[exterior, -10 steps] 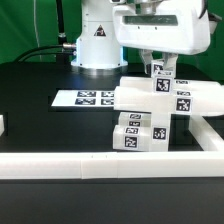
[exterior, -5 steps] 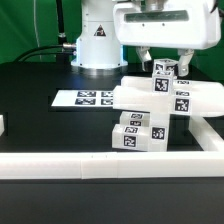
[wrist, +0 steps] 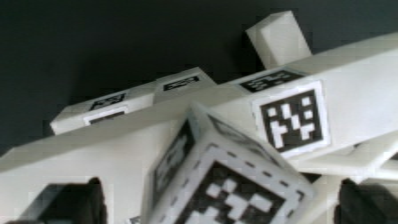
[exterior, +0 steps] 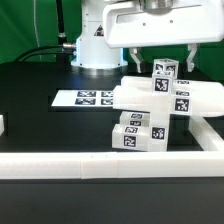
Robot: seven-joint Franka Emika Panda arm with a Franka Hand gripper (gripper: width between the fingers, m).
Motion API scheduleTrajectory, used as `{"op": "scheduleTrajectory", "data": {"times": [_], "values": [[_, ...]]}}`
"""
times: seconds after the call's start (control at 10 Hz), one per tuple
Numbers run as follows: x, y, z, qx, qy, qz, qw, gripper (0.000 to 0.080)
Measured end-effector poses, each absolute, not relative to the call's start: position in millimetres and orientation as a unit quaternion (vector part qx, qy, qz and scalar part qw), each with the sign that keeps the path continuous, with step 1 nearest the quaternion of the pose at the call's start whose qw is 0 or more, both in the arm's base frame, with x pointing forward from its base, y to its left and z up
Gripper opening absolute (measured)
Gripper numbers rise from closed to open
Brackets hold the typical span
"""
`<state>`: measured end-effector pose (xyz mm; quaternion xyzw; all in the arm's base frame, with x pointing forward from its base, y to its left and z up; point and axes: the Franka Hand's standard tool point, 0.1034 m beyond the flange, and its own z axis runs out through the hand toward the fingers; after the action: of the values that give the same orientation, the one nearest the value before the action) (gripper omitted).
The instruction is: Assemble chair
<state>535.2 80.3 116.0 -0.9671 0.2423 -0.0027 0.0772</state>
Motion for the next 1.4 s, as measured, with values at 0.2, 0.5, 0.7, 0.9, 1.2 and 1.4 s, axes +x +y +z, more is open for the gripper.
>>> {"op": "scheduleTrajectory", "data": {"times": [0.2, 0.5, 0.7, 0.9, 1.2, 1.4], "values": [[531, 87, 116.7, -0.993, 0.097, -0.011, 0.067, 0.0649], [528, 98, 116.1, -0.998, -0.048, -0.017, 0.045, 0.0649], [528, 93, 115.4, -0.993, -0.105, -0.019, 0.042, 0.0649], [530, 83, 116.1, -0.980, -0.194, -0.023, 0.040, 0.0649], [533, 76, 115.6, -0.974, -0.221, -0.025, 0.039, 0.0476], [533, 76, 115.3, -0.974, -0.220, -0.024, 0.039, 0.0282]]}}
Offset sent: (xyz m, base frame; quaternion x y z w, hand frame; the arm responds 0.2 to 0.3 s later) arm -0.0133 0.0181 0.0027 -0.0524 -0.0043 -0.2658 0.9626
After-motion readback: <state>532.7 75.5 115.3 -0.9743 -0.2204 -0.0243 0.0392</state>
